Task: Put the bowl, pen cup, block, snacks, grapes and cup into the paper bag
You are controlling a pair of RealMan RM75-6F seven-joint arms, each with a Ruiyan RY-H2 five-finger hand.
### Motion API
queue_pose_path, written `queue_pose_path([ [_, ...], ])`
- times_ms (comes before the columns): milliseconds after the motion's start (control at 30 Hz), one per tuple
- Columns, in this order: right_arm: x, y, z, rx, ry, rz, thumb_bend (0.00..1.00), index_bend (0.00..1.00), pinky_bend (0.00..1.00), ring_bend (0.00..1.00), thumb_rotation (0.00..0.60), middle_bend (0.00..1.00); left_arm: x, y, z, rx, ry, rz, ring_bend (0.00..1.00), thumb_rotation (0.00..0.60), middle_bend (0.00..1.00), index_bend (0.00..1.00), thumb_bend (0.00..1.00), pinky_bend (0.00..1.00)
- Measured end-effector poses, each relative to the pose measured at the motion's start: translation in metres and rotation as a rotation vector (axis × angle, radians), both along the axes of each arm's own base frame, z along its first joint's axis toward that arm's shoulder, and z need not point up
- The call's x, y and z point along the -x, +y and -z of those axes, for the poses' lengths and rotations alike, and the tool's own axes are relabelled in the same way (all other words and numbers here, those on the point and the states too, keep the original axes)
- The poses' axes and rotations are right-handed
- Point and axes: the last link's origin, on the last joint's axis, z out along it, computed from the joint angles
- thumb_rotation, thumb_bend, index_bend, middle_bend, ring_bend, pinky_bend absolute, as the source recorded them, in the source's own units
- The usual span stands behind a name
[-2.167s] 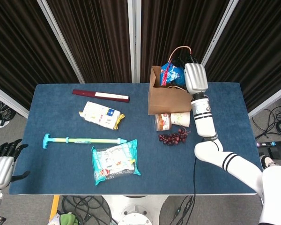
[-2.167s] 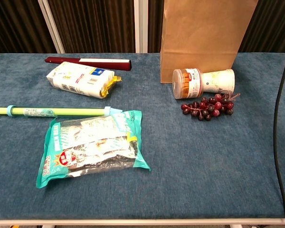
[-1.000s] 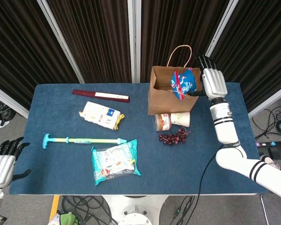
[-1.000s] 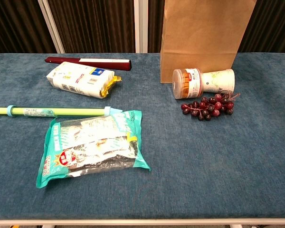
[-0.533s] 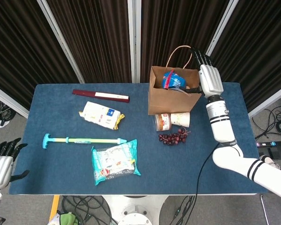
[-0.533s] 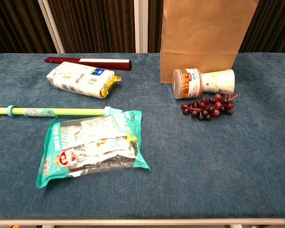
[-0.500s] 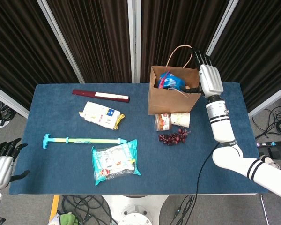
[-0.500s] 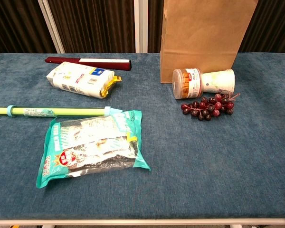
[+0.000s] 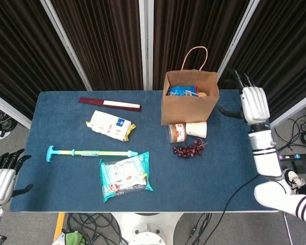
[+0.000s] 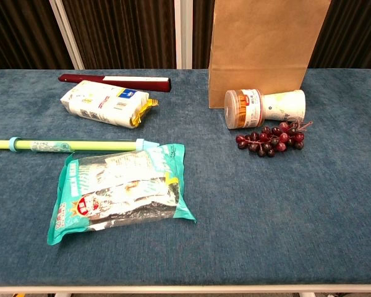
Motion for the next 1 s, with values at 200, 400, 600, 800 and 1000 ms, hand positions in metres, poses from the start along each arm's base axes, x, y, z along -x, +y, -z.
queue_pose_path([
  [200, 0.043, 0.050, -0.008, -0.049, 0.060, -0.011, 0.13, 0.41, 0.42, 0.27, 0.600, 0.48, -0.004, 0.004, 0.001, 0.002, 0.002, 0.018, 0.15, 0.600, 0.20, 0.27, 0.00, 0.11],
  [400, 0.074, 0.083, 0.006, -0.190, 0.188, -0.007, 0.13, 0.45, 0.42, 0.25, 0.600, 0.46, -0.006, 0.005, 0.003, 0.007, 0.001, 0.022, 0.15, 0.600, 0.20, 0.27, 0.00, 0.11],
  [600, 0.082, 0.085, 0.038, -0.286, 0.403, 0.004, 0.03, 0.33, 0.29, 0.12, 0.600, 0.35, -0.004, 0.002, 0.002, 0.008, 0.000, 0.012, 0.15, 0.600, 0.20, 0.27, 0.00, 0.11],
  [800, 0.078, 0.077, 0.093, -0.421, 0.537, -0.006, 0.02, 0.25, 0.22, 0.05, 0.600, 0.29, -0.001, -0.001, 0.003, 0.009, -0.004, -0.001, 0.15, 0.600, 0.20, 0.27, 0.00, 0.11],
  [1000, 0.073, 0.068, 0.140, -0.474, 0.599, -0.021, 0.05, 0.25, 0.21, 0.05, 0.600, 0.28, 0.001, -0.001, 0.004, 0.011, -0.007, -0.006, 0.15, 0.600, 0.20, 0.27, 0.00, 0.11],
])
